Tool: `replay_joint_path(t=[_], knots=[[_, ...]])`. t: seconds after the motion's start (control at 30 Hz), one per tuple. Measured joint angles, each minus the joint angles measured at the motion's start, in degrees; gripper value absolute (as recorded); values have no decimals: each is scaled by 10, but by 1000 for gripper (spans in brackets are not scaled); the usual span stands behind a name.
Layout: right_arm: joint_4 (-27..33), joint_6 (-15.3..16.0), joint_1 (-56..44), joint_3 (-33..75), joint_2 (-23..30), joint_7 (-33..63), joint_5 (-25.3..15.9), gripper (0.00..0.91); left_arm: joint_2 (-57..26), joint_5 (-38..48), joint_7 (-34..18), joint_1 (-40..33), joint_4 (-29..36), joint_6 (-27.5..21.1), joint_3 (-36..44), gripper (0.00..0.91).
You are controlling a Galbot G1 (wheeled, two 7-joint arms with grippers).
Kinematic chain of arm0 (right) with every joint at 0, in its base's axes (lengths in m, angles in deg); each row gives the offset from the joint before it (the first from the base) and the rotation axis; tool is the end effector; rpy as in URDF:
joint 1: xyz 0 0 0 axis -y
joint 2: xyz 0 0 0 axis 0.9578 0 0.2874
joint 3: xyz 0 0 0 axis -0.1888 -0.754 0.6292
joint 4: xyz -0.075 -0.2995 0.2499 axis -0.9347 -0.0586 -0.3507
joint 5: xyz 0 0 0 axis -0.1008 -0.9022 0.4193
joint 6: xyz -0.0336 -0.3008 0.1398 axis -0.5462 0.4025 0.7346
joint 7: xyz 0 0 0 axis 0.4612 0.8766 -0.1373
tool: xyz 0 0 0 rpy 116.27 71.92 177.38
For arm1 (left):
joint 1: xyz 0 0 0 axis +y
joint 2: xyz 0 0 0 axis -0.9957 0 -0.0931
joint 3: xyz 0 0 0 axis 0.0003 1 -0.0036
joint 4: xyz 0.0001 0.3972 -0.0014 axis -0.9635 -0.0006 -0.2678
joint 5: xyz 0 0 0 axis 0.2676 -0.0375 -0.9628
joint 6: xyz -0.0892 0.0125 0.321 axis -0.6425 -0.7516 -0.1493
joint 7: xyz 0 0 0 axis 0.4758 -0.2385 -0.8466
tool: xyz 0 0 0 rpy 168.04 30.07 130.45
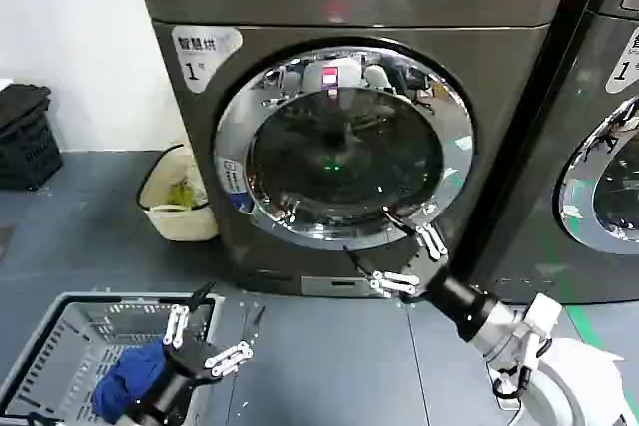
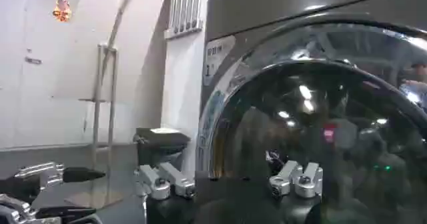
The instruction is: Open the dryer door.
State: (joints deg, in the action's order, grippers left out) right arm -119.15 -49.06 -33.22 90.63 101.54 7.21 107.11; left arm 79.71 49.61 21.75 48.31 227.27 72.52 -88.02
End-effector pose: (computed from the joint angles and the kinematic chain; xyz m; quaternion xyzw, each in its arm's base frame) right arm 0.1890 -0.1007 -0.1913 -0.3540 0.9305 -0.0291 0.0892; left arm 0.0643 0.0560 -0.2472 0.2303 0.9653 0.1161 0.0399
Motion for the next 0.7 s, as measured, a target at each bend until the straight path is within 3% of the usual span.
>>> replay_joint_path(t=[0.3, 0.7], knots=[[43, -51, 35, -17, -9, -8, 1, 907, -1, 0, 0, 5, 6, -1, 0, 907], [147, -72, 118, -77, -18, -24, 1, 907, 4, 10, 2, 10, 19, -4, -10, 907]])
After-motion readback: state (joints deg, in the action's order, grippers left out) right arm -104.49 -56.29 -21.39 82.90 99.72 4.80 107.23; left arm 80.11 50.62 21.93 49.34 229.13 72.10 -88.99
